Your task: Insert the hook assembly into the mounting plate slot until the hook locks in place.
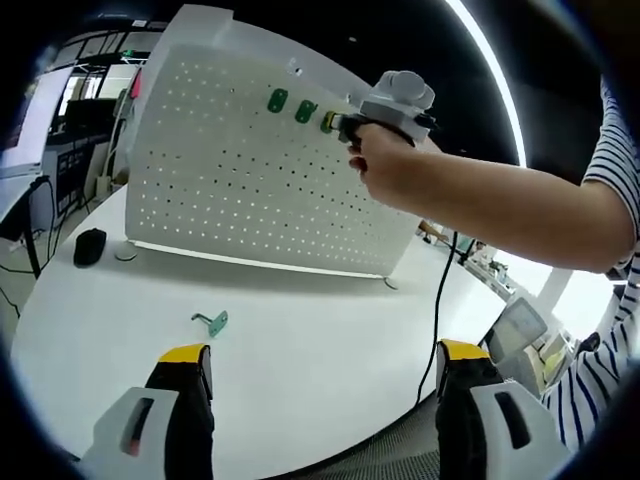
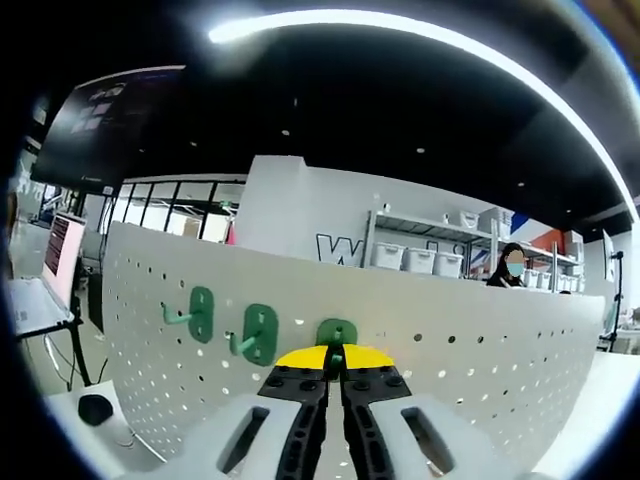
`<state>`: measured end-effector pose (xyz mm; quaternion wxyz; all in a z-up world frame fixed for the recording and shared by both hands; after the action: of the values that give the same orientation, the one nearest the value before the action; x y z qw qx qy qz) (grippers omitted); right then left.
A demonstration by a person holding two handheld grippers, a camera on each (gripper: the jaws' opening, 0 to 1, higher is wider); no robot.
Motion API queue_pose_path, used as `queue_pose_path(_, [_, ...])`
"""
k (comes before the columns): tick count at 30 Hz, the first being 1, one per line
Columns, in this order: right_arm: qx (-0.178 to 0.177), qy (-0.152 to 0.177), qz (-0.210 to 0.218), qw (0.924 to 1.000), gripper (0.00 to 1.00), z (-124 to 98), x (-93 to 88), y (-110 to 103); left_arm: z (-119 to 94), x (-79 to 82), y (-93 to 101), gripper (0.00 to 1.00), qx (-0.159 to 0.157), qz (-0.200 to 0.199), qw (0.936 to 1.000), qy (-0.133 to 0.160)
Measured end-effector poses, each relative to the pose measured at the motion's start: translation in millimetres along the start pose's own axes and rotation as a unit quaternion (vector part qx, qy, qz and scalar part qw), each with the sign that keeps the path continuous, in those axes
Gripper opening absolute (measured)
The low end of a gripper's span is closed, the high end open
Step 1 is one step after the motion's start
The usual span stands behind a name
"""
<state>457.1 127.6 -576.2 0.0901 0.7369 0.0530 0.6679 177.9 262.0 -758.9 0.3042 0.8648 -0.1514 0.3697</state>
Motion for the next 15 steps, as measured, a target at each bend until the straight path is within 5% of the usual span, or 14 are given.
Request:
queue_pose_path(3, [-0.007,-0.010,-0.039,0.9992,0.01,-0.2,0.0,0.8,-0.3,0.4,-0.2,0.95,0.000,-0.002,1.0000,0.001])
queue_pose_path(15, [0.028,-0.028,0.005,0.9992,0.20,-4.2,6.7,-9.3,0.0,-1.0,0.8,0.95,0.002,0.006,1.0000,-0.004])
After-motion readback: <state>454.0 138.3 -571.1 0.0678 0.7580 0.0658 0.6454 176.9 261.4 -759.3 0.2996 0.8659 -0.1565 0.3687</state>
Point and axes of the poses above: the point that each gripper's makers call its tool centre point, and the gripper's own axes: z roughly forward along the fingers, y roughly to its right, x roughly out of its top, the point moved 1 cm from there along -z, roughly backward along the fingers, and after that the axes turned 14 degrees about -y, right-handed, at the moved point
